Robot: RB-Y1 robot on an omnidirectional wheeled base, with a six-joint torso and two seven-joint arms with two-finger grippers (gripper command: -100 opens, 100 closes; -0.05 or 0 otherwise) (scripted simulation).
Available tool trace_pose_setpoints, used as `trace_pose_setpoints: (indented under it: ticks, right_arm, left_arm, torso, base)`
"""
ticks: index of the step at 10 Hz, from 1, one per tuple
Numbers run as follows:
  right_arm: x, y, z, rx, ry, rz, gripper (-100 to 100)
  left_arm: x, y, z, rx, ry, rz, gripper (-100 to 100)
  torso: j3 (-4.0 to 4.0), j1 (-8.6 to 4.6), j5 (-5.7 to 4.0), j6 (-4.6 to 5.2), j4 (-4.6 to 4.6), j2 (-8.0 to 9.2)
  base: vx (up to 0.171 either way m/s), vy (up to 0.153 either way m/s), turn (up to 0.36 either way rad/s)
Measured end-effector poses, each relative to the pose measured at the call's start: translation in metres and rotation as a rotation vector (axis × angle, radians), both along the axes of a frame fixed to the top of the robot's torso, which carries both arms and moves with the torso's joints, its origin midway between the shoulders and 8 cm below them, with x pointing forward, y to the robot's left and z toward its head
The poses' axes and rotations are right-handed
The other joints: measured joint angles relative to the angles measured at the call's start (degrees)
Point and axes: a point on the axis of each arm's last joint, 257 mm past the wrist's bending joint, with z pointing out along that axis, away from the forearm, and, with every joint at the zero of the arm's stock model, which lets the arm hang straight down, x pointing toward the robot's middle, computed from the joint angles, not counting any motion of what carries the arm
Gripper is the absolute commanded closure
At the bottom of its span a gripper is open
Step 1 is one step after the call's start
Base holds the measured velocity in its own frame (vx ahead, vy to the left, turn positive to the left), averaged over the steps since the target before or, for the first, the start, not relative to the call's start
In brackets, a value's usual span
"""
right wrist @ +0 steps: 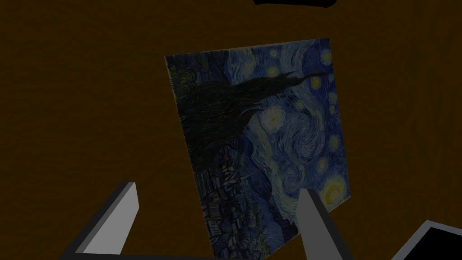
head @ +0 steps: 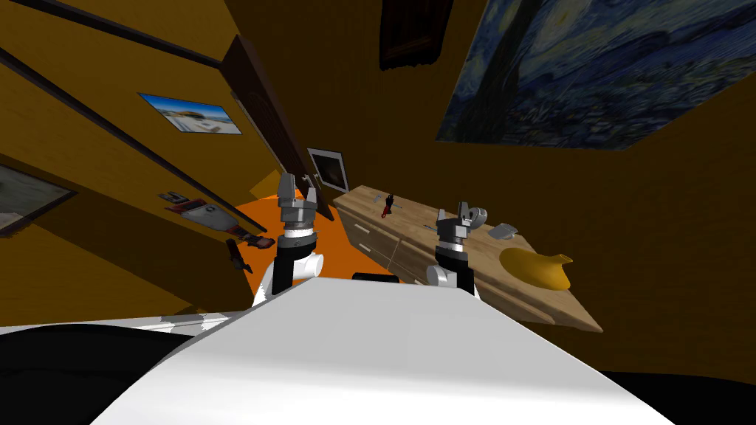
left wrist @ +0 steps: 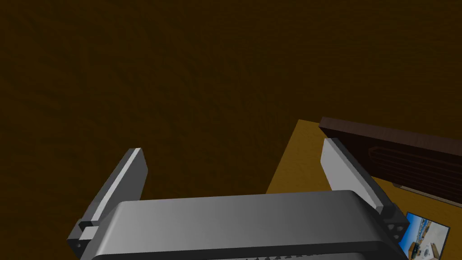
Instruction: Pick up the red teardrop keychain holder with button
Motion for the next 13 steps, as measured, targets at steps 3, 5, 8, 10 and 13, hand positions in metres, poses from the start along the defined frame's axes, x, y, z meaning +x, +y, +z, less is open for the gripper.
trace_pose_setpoints:
  ticks: [3, 5, 8, 10, 13]
  right_arm:
    - [0.006, 0.001, -0.008, -0.085, 0.042, 0.001, -100]
    - [0.015, -0.002, -0.023, -0.164, 0.094, -0.018, -100]
    - [0.025, -0.009, -0.038, -0.257, 0.167, -0.056, -100]
    - [0.035, -0.016, -0.053, -0.321, 0.226, -0.086, -100]
    - [0.046, -0.026, -0.078, -0.408, 0.307, -0.125, -100]
  left_arm:
    - [0.000, 0.000, 0.000, 0.000, 0.000, 0.000, 0]
    - [0.000, 0.000, 0.000, 0.000, 0.000, 0.000, 0]
    - [0.000, 0.000, 0.000, 0.000, 0.000, 0.000, 0]
    - [0.000, 0.000, 0.000, 0.000, 0.000, 0.000, 0]
    - [0.000, 0.000, 0.000, 0.000, 0.000, 0.000, 0]
  torso:
    - [-0.09, 0.25, 0.06, 0.00, -0.04, -0.16]
    - [-0.16, 0.55, 0.12, -0.01, -0.06, -0.28]
    - [-0.16, 0.48, 0.11, -0.01, -0.06, -0.27]
    - [-0.18, 0.49, 0.11, -0.01, -0.07, -0.30]
    - [-0.17, 0.46, 0.12, -0.01, -0.07, -0.29]
  base:
    - [0.047, 0.087, 0.004]
    - [0.066, 0.140, 0.001]
    - [0.070, 0.123, 0.006]
    - [0.060, 0.140, 0.007]
    - [0.070, 0.125, 0.002]
